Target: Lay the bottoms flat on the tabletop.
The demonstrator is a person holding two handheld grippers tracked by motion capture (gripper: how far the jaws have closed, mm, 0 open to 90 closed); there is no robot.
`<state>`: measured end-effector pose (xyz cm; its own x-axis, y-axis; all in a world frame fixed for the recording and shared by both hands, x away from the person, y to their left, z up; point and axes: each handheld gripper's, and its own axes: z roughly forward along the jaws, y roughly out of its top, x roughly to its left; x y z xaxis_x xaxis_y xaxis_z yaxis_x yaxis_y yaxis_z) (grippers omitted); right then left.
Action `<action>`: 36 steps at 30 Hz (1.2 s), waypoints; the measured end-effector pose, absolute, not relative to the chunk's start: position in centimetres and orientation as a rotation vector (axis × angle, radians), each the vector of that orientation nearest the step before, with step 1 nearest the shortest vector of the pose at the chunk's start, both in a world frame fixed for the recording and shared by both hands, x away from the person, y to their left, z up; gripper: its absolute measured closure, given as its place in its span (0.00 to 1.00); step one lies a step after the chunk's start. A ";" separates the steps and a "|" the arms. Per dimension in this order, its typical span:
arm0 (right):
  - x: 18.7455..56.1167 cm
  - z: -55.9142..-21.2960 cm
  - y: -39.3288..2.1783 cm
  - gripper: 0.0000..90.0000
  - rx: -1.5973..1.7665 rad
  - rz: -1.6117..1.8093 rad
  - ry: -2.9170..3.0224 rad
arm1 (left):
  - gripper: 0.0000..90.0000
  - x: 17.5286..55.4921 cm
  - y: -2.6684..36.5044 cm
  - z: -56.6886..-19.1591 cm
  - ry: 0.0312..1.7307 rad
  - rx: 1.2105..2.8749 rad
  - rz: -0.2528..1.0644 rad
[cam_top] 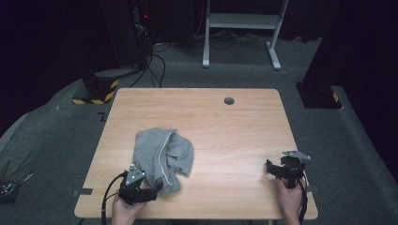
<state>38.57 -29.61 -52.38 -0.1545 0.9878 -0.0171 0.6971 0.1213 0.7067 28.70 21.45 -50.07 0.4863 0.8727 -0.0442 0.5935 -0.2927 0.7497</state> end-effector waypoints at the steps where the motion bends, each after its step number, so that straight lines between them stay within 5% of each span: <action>1: 38.6 -52.4 -29.6 0.14 1.625 0.776 1.913 | 0.17 28.9 21.1 -50.1 1.198 2.025 0.498; 3: 38.6 -52.4 -29.6 0.14 1.623 0.776 1.916 | 0.18 29.0 20.9 -50.2 1.192 2.042 0.497; 10: 38.6 -52.4 -29.3 0.15 1.600 0.790 1.941 | 0.63 30.1 20.1 -50.2 1.118 2.095 0.401; 14: 38.7 -52.4 -29.1 0.15 1.608 0.787 1.936 | 0.78 30.3 19.9 -50.0 1.101 2.108 0.396; 24: 38.5 -52.4 -28.6 0.17 1.586 0.800 1.959 | 0.88 30.7 18.9 -48.2 1.020 2.102 0.392; 30: 38.0 -52.0 -26.8 0.48 1.457 0.915 2.082 | 0.89 30.9 19.1 -46.6 1.001 2.044 0.376; 36: 37.9 -51.3 -23.3 0.55 1.285 1.026 2.194 | 0.89 31.4 19.1 -45.2 0.991 2.004 0.370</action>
